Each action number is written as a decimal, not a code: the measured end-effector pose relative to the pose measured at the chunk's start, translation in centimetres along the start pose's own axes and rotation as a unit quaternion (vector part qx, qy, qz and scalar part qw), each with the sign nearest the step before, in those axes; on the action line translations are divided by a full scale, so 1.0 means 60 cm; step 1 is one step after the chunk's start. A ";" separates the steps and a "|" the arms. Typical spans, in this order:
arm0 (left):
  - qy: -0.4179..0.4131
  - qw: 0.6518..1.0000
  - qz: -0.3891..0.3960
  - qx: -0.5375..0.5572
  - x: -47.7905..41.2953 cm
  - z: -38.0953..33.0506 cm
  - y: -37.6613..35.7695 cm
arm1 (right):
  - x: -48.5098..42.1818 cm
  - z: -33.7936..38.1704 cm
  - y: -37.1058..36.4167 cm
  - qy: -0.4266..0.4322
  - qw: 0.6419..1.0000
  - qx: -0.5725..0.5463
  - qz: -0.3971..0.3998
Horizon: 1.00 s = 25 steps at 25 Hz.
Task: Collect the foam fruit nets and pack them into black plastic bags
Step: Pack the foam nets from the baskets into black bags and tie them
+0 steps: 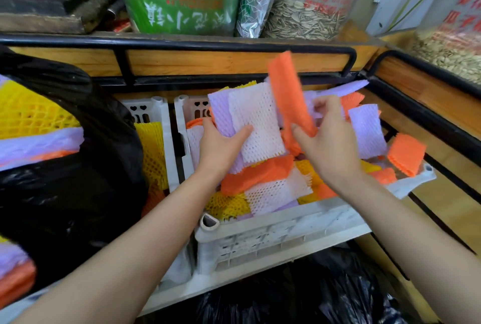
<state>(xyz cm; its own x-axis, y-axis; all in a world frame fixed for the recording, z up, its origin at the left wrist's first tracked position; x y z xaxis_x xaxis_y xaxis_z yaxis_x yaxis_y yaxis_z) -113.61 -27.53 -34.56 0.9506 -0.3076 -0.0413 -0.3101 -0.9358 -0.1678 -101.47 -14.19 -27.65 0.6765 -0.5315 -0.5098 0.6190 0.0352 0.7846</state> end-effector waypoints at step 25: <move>-0.331 0.943 0.019 -0.006 0.246 -0.420 0.262 | 0.142 0.432 0.254 0.234 0.961 -0.145 -0.031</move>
<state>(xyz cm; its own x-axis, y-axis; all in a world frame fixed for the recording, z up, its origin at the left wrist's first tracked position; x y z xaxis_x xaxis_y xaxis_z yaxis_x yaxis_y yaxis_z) -104.75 -51.11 -13.00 0.7371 -0.1699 -0.6541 -0.3405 -0.9294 -0.1423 -96.63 -40.10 -10.90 0.6976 -0.1046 -0.7088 0.7036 0.2865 0.6503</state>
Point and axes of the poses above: each hand's wrist, its own x-axis away from the middle knuckle, its own y-axis out of the back of the hand, z = x × y, the point moved 4 cm from there along -x, towards the middle knuckle, and after that the axes turned 13 degrees about x, right-handed, at the moved point
